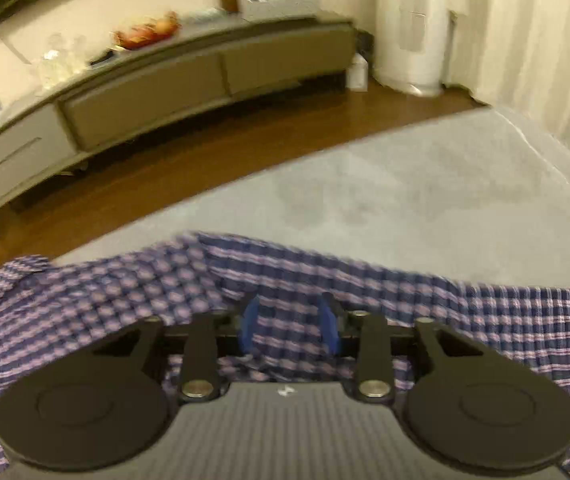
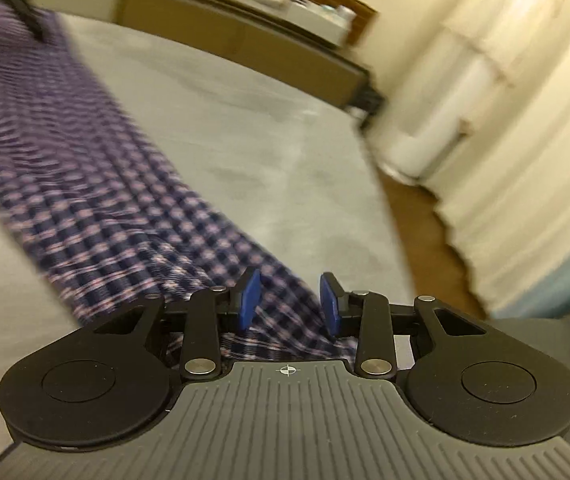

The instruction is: Fold clothes

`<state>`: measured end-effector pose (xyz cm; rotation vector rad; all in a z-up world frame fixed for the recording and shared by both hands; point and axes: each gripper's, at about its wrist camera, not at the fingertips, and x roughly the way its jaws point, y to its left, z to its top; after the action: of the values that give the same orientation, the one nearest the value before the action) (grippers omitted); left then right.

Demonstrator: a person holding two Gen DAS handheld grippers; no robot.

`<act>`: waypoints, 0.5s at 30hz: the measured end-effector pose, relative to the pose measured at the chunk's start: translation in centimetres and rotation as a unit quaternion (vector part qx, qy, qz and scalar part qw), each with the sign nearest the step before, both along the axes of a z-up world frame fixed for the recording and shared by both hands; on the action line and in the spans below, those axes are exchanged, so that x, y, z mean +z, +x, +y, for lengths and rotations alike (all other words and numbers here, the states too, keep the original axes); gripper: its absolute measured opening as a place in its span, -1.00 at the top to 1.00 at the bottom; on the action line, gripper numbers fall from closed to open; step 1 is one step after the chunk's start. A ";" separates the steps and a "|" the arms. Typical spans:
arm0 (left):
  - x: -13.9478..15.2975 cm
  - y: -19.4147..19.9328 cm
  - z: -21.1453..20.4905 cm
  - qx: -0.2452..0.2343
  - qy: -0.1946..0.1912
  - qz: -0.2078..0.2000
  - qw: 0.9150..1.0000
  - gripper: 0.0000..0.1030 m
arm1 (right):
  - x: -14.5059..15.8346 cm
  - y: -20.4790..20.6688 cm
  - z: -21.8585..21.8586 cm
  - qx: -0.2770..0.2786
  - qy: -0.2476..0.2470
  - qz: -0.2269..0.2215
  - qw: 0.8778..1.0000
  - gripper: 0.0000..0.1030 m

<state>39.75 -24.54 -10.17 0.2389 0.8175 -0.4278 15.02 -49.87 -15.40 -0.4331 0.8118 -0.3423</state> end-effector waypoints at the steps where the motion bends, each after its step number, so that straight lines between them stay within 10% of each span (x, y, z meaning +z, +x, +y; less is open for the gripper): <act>1: 0.7 -1.1 1.3 0.004 -0.031 0.000 1.000 0.41 | -0.1 0.8 -0.3 -0.009 -0.019 0.007 1.000 0.28; 6: 4.2 -12.3 11.5 -0.007 -0.098 -0.008 0.995 0.32 | 3.5 -0.2 2.6 -0.014 -0.010 -0.032 0.999 0.26; 9: 5.2 -19.4 19.2 0.018 -0.083 -0.029 0.996 0.18 | 6.7 -3.2 9.8 0.086 0.072 -0.063 0.992 0.13; 15: 2.9 -30.9 30.8 0.096 -0.071 0.020 0.993 0.16 | 5.2 -6.6 26.9 0.312 0.164 0.041 0.935 -0.11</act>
<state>8.82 6.21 -7.29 0.0183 0.8371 -0.3089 8.42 -22.94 -10.25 -0.3696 0.7518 0.4027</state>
